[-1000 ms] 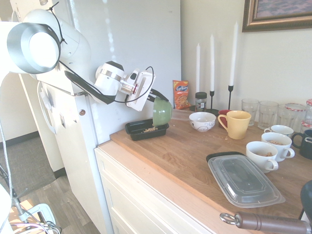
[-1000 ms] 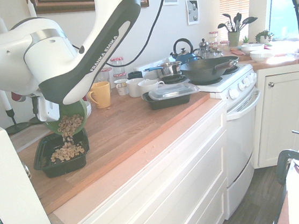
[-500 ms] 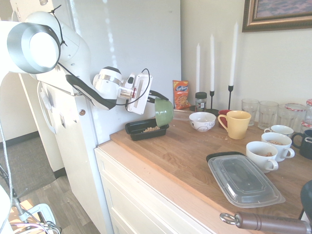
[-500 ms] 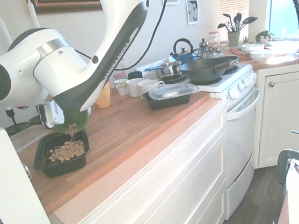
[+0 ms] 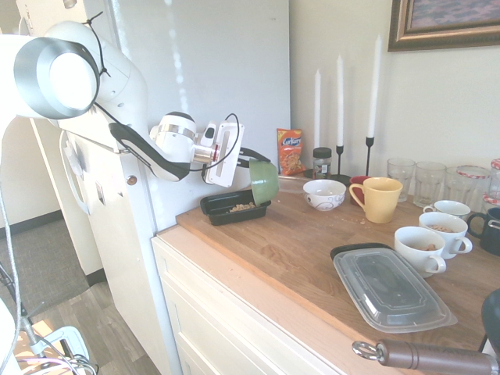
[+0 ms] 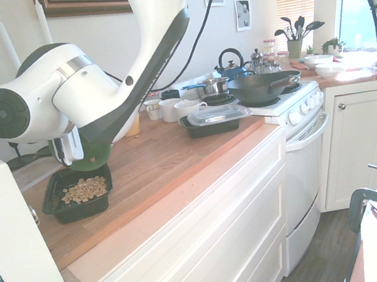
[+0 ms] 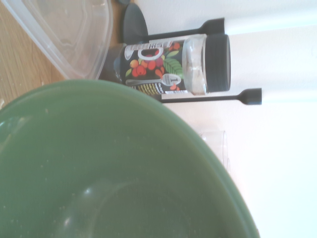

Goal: Pour the cereal into the box

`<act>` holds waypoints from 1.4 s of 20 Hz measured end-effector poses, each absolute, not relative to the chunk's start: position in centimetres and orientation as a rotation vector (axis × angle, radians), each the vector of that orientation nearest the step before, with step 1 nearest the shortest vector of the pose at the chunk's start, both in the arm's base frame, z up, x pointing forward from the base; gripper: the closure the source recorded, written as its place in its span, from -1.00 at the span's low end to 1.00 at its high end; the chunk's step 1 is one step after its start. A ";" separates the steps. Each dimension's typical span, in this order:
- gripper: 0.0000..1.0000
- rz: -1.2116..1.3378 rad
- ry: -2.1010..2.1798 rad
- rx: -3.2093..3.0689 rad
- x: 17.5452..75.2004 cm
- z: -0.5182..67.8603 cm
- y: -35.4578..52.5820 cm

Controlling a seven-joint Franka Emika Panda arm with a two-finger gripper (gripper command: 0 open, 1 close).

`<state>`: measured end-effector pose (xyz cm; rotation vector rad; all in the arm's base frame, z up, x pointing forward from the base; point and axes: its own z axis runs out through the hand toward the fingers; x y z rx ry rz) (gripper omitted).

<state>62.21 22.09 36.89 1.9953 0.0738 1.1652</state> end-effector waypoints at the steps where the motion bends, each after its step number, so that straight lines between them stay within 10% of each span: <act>1: 1.00 1.173 0.074 1.992 62.3 36.9 22.1; 18: 1.00 1.229 -0.363 2.088 65.2 39.8 18.9; 28: 1.00 0.757 -0.819 2.546 68.6 46.0 6.8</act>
